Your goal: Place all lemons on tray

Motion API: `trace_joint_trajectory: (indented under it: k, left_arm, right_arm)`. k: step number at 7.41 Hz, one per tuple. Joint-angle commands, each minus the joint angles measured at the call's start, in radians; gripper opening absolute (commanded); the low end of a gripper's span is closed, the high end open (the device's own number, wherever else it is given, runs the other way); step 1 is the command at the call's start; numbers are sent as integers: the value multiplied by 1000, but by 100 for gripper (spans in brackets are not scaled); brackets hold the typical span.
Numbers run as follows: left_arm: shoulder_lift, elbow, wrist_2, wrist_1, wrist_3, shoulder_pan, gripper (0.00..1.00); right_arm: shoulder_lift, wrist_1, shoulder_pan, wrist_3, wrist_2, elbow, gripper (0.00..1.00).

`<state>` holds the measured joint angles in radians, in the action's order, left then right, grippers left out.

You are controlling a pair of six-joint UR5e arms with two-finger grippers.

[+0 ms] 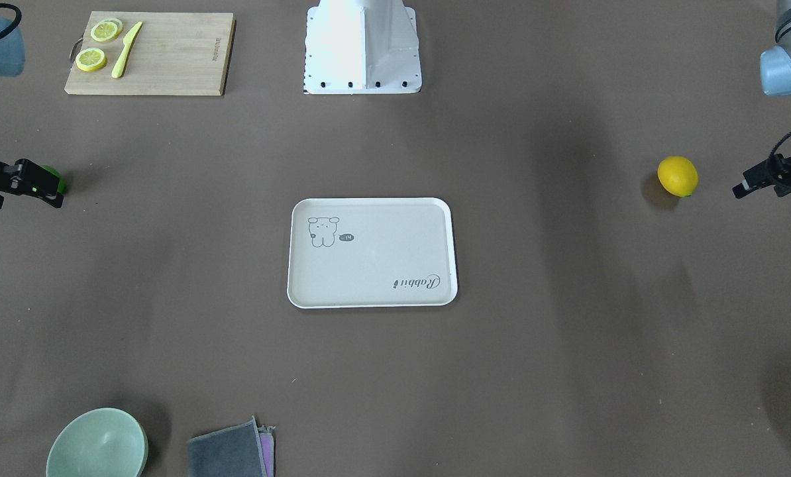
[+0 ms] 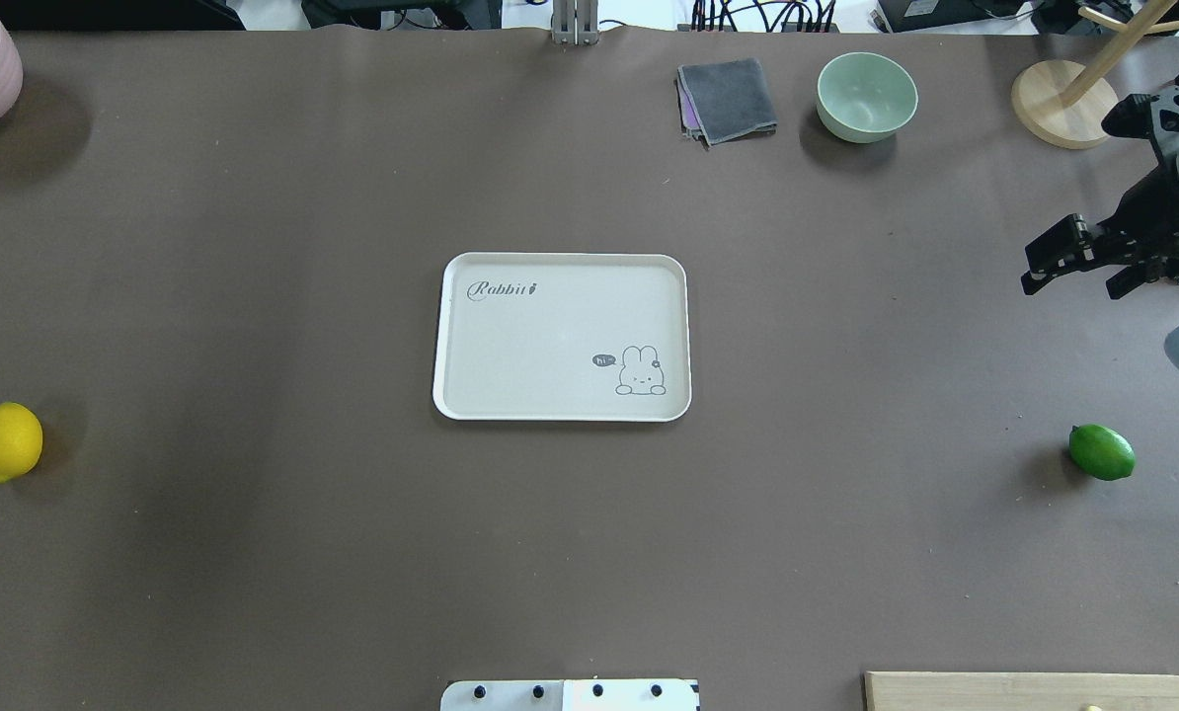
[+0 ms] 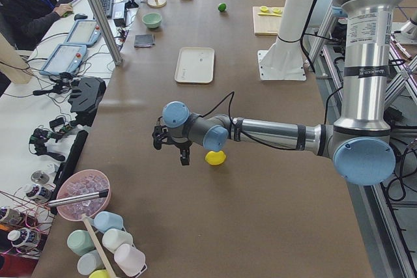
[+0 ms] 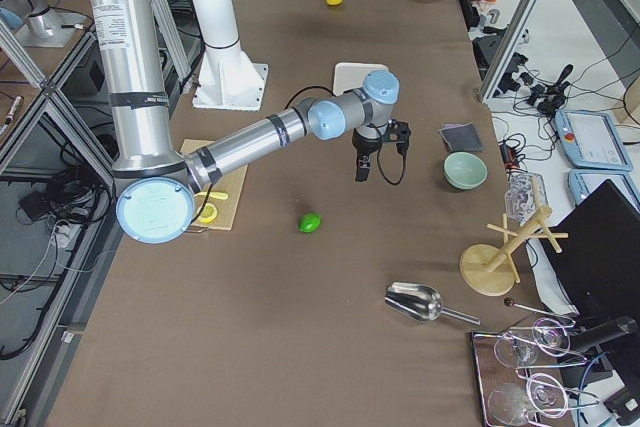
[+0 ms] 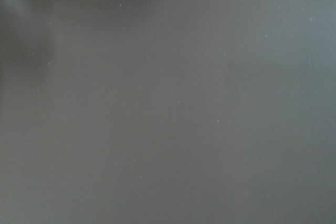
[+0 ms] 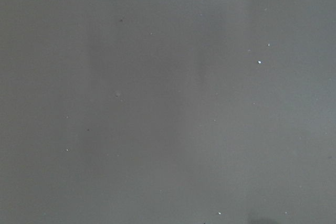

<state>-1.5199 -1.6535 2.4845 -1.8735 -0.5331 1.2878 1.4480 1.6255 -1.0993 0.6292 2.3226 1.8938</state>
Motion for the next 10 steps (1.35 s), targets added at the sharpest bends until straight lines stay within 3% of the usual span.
trace_joint_trajectory:
  k: [1,6,10]
  left_arm:
    - [29,-3,36,-7,-74,-77,98]
    - [96,9,25,-70,-128,-186,98]
    - [83,47,25,-76,-137,-217,98]
  right_arm:
    - [-3,1,21,12,-5,1,100]
    - [-1,1,29,12,-5,-4,100]
    - [-1,1,30,20,-5,-4,100]
